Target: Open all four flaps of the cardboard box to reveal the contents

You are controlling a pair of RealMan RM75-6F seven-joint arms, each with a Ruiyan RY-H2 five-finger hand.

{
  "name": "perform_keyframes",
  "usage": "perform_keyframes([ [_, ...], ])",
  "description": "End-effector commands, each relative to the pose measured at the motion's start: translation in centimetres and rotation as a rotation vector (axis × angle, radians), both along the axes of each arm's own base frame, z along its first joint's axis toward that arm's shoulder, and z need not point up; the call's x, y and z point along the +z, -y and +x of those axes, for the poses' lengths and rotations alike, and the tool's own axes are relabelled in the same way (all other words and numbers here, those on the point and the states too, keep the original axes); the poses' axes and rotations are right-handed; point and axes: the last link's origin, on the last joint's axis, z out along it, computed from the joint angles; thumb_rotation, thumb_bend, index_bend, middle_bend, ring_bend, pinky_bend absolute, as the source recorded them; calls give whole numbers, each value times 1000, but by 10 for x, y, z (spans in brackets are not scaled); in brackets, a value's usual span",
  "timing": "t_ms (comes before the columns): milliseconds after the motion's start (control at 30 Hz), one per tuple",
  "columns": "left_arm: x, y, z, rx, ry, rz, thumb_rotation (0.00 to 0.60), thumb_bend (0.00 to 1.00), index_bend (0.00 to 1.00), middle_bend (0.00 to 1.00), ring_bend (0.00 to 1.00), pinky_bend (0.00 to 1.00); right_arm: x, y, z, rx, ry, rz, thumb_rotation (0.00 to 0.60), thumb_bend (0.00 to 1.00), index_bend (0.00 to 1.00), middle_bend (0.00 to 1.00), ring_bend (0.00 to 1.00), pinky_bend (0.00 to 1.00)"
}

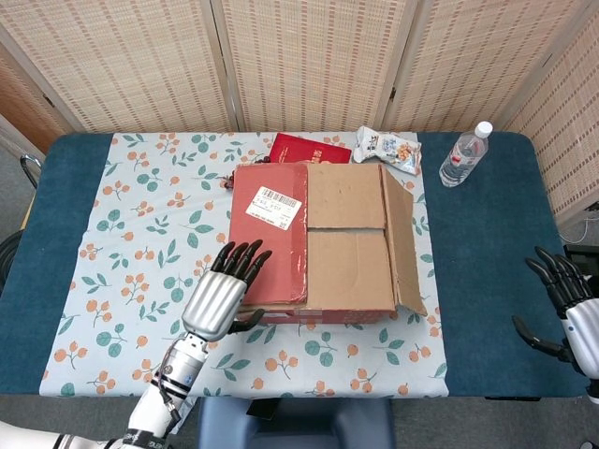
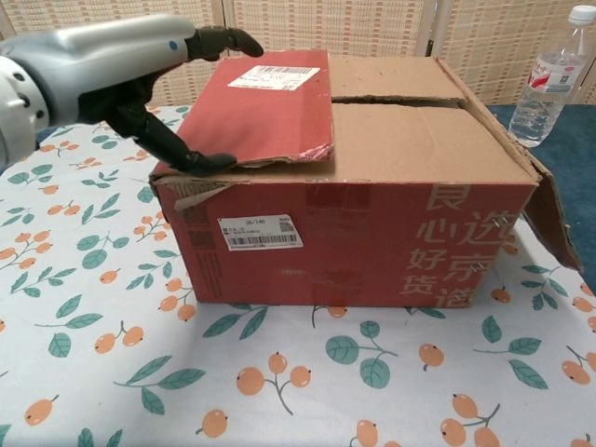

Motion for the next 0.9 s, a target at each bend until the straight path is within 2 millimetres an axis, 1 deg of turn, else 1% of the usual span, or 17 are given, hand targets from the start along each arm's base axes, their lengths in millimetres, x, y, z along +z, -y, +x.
perform_keyframes([
  [33,-7,-2,6,-14,-10,-15,506,350,0,0,25,65,1,1,-1,-4,3,1,600,422,0,0,0,0],
  [167,-14,-4,9,-17,-15,-26,494,350,0,0,23,65,2,2,-2,-7,7,3,600,422,0,0,0,0],
  [600,-27,-8,21,-52,-20,-22,493,349,0,0,14,65,3,1,-3,-11,11,14,600,422,0,0,0,0],
  [900,-38,-16,26,-67,-48,-9,496,349,0,0,14,70,7,-1,-5,-17,18,5,600,422,0,0,0,0],
])
